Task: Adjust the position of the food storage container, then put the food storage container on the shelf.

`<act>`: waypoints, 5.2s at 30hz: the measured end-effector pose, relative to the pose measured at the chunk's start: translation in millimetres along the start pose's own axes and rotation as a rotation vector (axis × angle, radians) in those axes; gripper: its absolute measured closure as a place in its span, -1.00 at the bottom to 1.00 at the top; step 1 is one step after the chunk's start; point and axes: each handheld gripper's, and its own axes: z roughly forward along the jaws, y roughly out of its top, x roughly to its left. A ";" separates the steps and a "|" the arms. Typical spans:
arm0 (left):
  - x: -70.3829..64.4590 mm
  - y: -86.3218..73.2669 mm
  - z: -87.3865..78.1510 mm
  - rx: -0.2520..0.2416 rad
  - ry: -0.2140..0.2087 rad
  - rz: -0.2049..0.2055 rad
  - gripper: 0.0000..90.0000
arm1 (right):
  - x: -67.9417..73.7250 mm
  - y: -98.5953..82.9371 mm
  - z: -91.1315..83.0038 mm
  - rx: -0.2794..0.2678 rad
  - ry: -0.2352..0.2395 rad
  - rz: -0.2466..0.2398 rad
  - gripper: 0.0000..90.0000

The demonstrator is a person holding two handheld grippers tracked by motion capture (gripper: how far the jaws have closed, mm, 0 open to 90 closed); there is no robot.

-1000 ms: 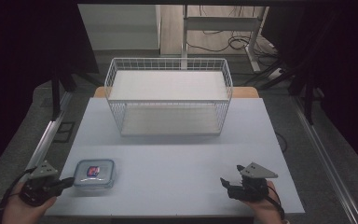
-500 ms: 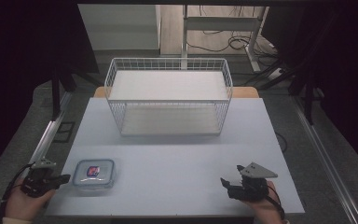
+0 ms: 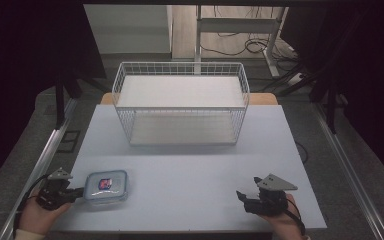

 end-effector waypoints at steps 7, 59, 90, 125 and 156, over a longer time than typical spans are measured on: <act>-16.4 15.2 13.3 0.004 -0.030 0.031 0.99 | -0.3 -0.2 -0.3 0.000 -0.002 0.000 -0.50; -138.6 115.2 76.7 -0.007 -0.169 0.332 0.99 | 2.4 -0.3 3.0 -0.016 0.010 -0.033 -0.51; -137.6 100.3 46.5 -0.216 -0.144 0.185 -0.57 | 3.7 0.1 14.8 -0.094 0.110 -0.046 -0.59; -132.2 119.4 88.0 -0.099 -0.520 -0.170 -0.52 | 29.1 60.2 102.0 0.137 0.434 0.385 -0.60; -140.3 101.9 95.3 -0.081 -0.553 -0.233 -0.05 | 40.3 53.9 103.6 0.166 0.478 0.450 -0.13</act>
